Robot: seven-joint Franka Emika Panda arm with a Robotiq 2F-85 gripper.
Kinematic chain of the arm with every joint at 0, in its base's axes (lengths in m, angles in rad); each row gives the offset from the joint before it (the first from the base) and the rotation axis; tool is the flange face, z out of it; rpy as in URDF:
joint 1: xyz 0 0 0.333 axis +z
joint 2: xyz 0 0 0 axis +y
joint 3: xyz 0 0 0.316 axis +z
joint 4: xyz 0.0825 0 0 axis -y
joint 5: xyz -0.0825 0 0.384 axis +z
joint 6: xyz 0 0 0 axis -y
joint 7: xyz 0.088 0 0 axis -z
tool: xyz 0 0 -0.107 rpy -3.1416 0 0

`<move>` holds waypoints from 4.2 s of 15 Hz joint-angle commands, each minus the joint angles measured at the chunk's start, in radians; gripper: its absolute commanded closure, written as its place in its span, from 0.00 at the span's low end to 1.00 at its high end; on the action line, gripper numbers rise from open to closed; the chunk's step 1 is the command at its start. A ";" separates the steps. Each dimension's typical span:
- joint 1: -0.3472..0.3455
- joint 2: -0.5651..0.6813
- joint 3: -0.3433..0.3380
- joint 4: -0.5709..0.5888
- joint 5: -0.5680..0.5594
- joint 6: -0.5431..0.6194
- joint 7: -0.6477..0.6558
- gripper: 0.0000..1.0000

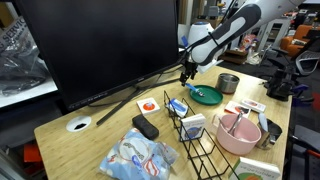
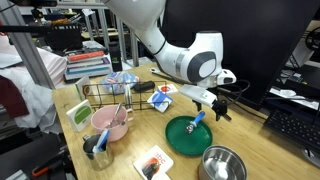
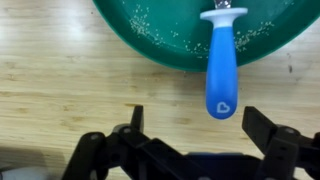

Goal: Pick up the spoon from the green plate and put it in the pink bowl

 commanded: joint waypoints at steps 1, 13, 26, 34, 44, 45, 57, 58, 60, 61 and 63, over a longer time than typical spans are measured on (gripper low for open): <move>-0.002 0.035 -0.001 0.051 0.005 0.001 0.021 0.00; -0.021 0.010 0.018 0.033 0.030 0.002 0.014 0.00; -0.033 -0.063 0.042 -0.102 0.060 -0.005 -0.011 0.00; -0.035 -0.065 0.042 -0.107 0.066 0.016 -0.005 0.28; -0.036 -0.066 0.043 -0.107 0.079 0.022 -0.003 0.74; -0.035 -0.068 0.041 -0.109 0.078 0.022 -0.001 0.72; -0.061 -0.228 0.068 -0.231 0.119 0.053 -0.023 0.80; -0.064 -0.253 0.075 -0.255 0.134 0.057 -0.030 0.80; -0.063 -0.312 0.086 -0.326 0.160 0.095 -0.051 0.83; -0.065 -0.340 0.094 -0.361 0.174 0.118 -0.065 0.84; -0.063 -0.409 0.108 -0.444 0.195 0.170 -0.088 0.85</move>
